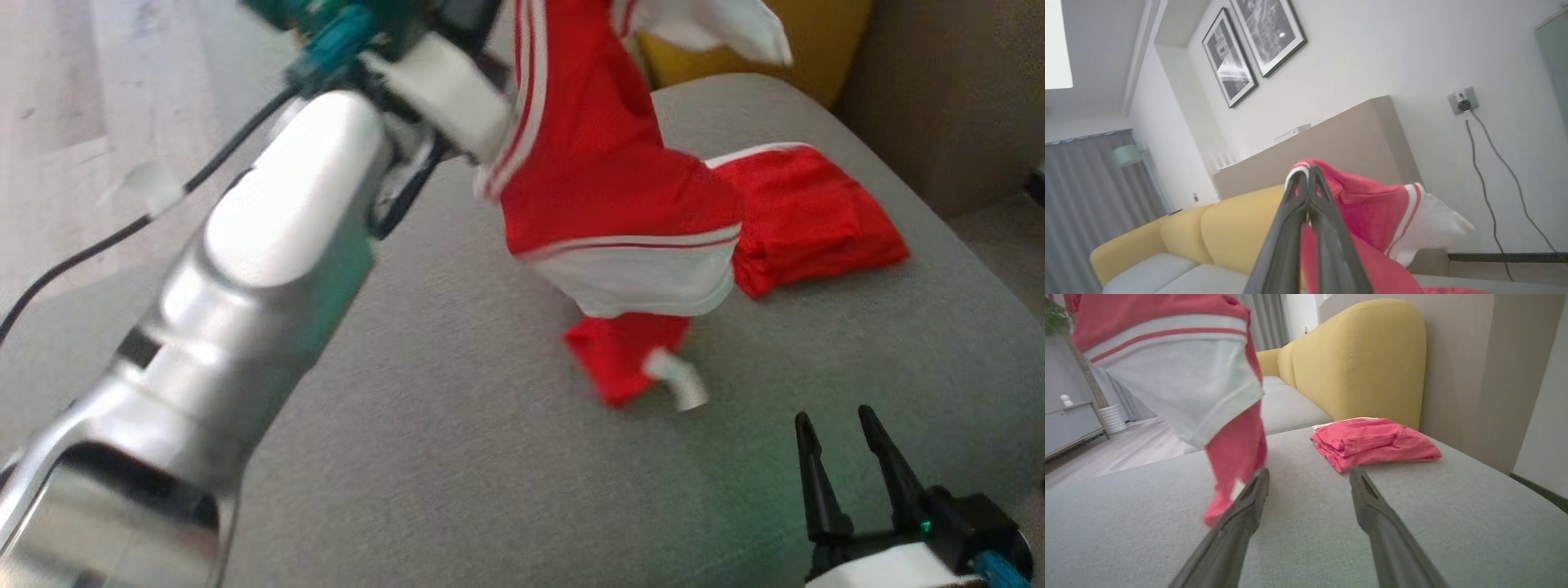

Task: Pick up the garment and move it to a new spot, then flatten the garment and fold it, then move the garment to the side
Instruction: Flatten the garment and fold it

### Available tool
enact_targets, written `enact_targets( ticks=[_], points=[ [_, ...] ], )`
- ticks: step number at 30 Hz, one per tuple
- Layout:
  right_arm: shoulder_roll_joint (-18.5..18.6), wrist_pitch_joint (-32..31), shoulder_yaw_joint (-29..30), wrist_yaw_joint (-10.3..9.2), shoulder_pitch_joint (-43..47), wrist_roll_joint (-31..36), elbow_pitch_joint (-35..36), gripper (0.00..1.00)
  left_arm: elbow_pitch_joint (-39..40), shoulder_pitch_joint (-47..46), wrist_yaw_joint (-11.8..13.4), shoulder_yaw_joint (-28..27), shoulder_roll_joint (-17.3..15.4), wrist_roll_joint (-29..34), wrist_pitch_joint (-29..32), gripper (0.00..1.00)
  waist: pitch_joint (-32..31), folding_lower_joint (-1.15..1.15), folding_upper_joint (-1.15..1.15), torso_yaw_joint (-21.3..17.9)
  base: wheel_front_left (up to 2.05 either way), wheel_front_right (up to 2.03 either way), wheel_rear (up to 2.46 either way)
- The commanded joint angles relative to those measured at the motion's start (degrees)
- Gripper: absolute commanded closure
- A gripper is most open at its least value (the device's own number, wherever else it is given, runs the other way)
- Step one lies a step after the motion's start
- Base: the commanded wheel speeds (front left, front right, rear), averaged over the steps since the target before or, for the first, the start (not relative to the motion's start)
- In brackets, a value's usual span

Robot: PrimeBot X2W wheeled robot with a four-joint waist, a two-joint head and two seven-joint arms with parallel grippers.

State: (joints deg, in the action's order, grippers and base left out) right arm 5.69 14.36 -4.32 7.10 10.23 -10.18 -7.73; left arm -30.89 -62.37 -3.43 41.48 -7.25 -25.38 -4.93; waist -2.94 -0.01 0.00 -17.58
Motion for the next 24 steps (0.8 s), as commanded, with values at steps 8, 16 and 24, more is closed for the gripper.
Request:
enact_targets(
  ticks=[8, 16, 24],
  points=[
    [0.1, 0.6, 0.0, 0.39, -1.4, 0.5, 2.9, 0.00, 5.7, 23.1, 4.7, -3.6, -8.2, -6.7, 1.4, 1.00, 1.6, 0.01, 0.00, 8.3, 0.00, 0.00, 0.00],
    [0.5, 0.6, 0.3, 0.39, -1.4, 0.5, 2.9, 0.00, 13.1, 44.6, 12.4, -8.6, -16.7, -10.9, -2.3, 1.00, 3.2, 0.01, 0.00, 13.5, 0.00, 0.00, 0.00],
    [1.0, 0.6, -0.2, 0.39, -2.0, 0.6, 2.5, 0.00, 20.1, 48.9, 16.9, -11.9, -22.6, -11.2, -0.7, 1.00, 3.2, 0.01, 0.00, 15.7, 0.00, 0.00, 0.00]
  ],
)
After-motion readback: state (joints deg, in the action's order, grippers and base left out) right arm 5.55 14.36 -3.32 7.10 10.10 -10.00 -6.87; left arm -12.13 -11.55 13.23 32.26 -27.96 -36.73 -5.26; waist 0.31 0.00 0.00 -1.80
